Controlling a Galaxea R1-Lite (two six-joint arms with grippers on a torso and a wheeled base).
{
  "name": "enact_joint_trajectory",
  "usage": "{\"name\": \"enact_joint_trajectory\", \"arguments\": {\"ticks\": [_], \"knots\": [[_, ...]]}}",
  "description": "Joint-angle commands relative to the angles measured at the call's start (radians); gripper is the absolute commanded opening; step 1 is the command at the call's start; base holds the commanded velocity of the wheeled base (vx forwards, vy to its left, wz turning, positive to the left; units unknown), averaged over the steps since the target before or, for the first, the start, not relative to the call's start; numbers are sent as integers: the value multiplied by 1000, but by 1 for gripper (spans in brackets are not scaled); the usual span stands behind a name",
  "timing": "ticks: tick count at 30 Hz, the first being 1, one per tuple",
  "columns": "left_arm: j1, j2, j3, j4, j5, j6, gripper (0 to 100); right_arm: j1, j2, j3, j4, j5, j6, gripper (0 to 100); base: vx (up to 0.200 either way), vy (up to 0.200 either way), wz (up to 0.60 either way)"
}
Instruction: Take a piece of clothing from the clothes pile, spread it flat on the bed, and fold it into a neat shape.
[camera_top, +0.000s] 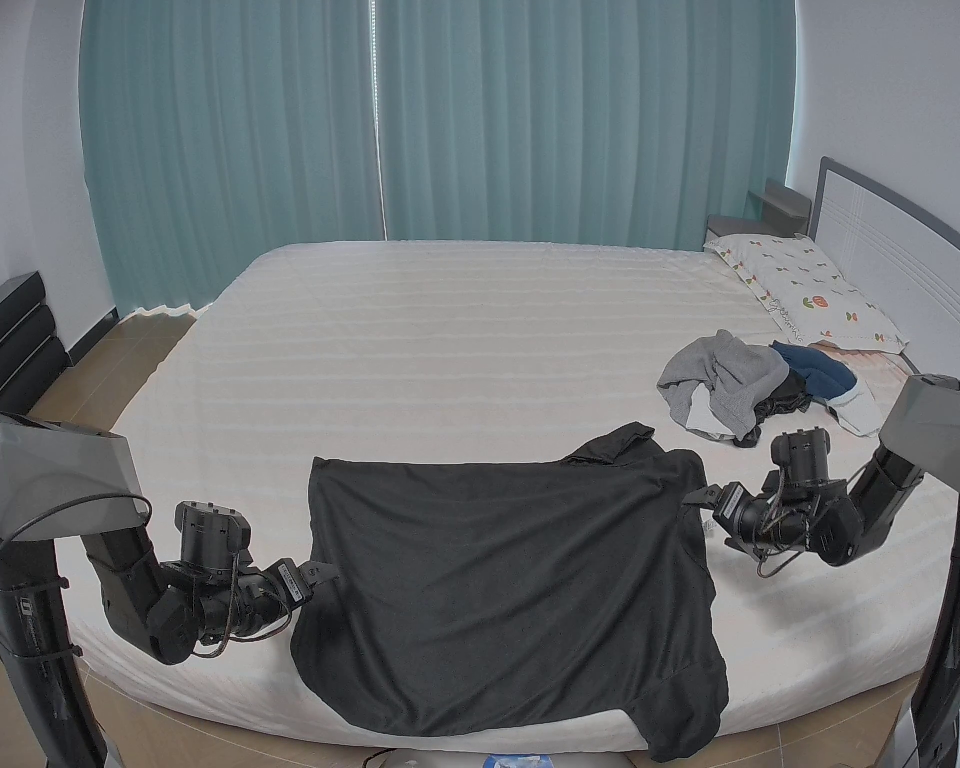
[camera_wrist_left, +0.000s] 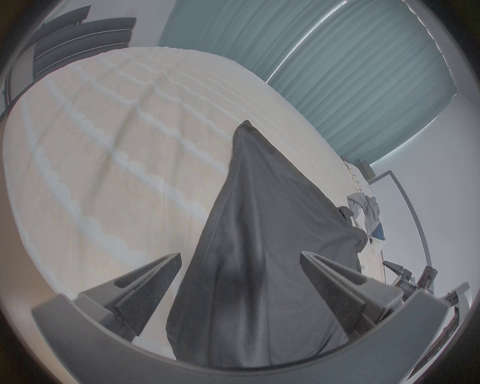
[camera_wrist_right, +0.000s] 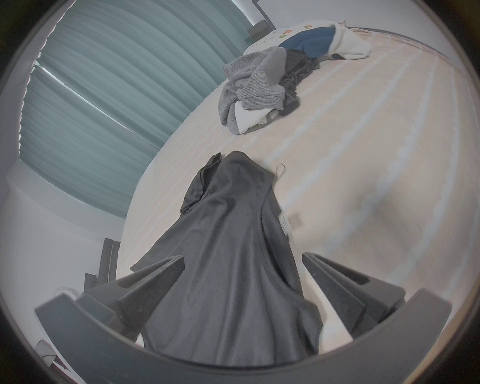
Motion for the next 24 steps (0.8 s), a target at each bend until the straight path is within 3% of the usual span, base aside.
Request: {"name": "enact_joint_trajectory", "arguments": {"ticks": [1,9,22,23,24], "knots": [[-41,-54,45,39,-7,28,100,54,-147,279,-172,7,45,100,0,0,0],[-68,20,117,25,19,74,100,55,-87,391,-347,10,169,100,0,0,0],[-123,71,114,-2,102,96,100,34,-69,429,-388,13,175,100,0,0,0],[-127,71,112,-1,106,96,0,34,-71,430,-388,12,175,100,0,0,0],[-127,69,112,4,111,97,0,34,-72,437,-390,12,175,100,0,0,0]]}}
